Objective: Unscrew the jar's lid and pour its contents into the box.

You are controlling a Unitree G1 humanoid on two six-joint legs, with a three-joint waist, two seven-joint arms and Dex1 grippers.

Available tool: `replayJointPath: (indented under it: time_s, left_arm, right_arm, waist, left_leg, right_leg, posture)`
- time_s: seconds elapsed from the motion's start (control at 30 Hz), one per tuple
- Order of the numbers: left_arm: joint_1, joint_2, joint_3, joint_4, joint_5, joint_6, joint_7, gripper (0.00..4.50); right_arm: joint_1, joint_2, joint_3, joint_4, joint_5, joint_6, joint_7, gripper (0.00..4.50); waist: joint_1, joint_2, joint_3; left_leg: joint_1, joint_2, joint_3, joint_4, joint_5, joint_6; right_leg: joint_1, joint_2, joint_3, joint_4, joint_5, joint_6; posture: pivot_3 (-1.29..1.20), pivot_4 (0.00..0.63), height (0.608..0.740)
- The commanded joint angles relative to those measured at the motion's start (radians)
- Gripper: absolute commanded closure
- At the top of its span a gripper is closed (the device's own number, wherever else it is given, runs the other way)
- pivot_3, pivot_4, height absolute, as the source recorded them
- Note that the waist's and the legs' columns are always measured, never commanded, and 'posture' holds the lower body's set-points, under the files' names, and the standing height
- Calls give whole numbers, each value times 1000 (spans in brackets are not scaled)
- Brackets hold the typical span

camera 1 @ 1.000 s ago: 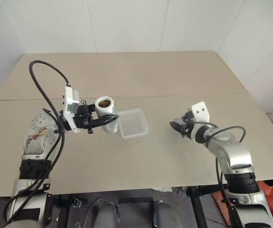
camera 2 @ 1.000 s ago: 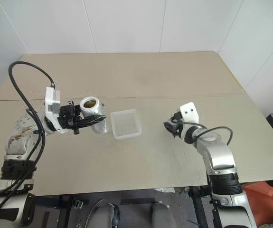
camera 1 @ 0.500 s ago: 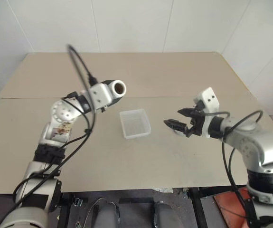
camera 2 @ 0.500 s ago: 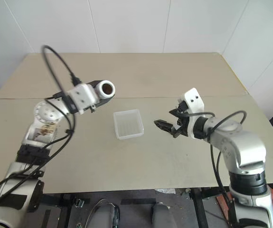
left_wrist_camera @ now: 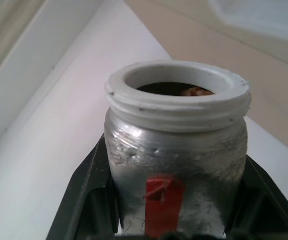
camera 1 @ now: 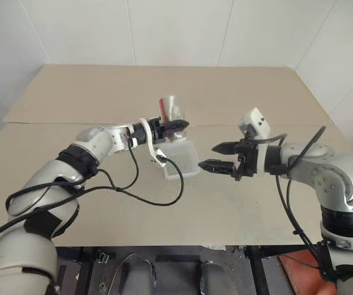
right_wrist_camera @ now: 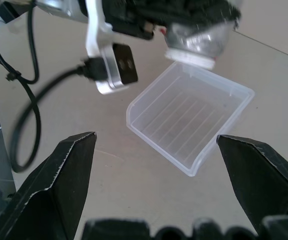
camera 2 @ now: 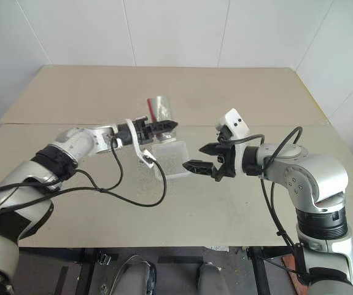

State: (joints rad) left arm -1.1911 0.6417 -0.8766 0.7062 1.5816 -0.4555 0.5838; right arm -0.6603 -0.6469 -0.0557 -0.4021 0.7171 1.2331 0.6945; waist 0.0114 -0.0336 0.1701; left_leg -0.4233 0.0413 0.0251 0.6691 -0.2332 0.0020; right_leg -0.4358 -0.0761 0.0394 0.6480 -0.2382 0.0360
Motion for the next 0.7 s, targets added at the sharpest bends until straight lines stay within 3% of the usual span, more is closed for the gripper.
replayJointPath:
  time_s: [0.03, 0.3, 0.47, 0.6, 0.7]
  left_arm:
    - [-25, 1, -20, 0, 23, 45, 36, 2462]
    - [-51, -23, -27, 65, -10, 46, 44, 2462]
    - [-10, -4, 102, 84, -256, -59, -94, 2462]
    - [90, -14, 348, 72, -687, -76, -413, 2462]
    - [271, -112, 607, -142, -1235, 169, -835, 2462]
  right_arm:
    - [6, 4, -55, -61, 36, -20, -22, 35]
    - [18, 4, -53, -79, 53, -34, -46, 35]
    - [51, -28, -20, -100, 8, -131, -17, 35]
    - [75, -52, -5, -102, -16, -214, 21, 35]
    - [86, -71, 10, -97, -30, -252, 46, 35]
  waist:
    - [-1, 0, 0]
    - [0, 0, 0]
    - [0, 0, 0]
    - [-8, 0, 0]
    - [-18, 1, -1]
  left_leg:
    - [-1, 0, 0, 0, 0, 0]
    - [-2, -1, 0, 1, 0, 0]
    - [-2, -1, 0, 2, 0, 0]
    - [-2, -1, 0, 3, 0, 0]
    - [-1, 1, 1, 5, 0, 0]
  right_leg:
    - [-2, 0, 0, 1, 0, 0]
    - [-2, -1, 0, 1, 0, 0]
    - [-2, -1, 0, 1, 0, 0]
    - [-2, -1, 1, 1, 0, 0]
    - [-1, 0, 1, 2, 0, 0]
  posture:
    - [0, 150, 740]
    - [0, 150, 740]
    - [0, 150, 740]
    - [0, 150, 740]
    - [0, 150, 740]
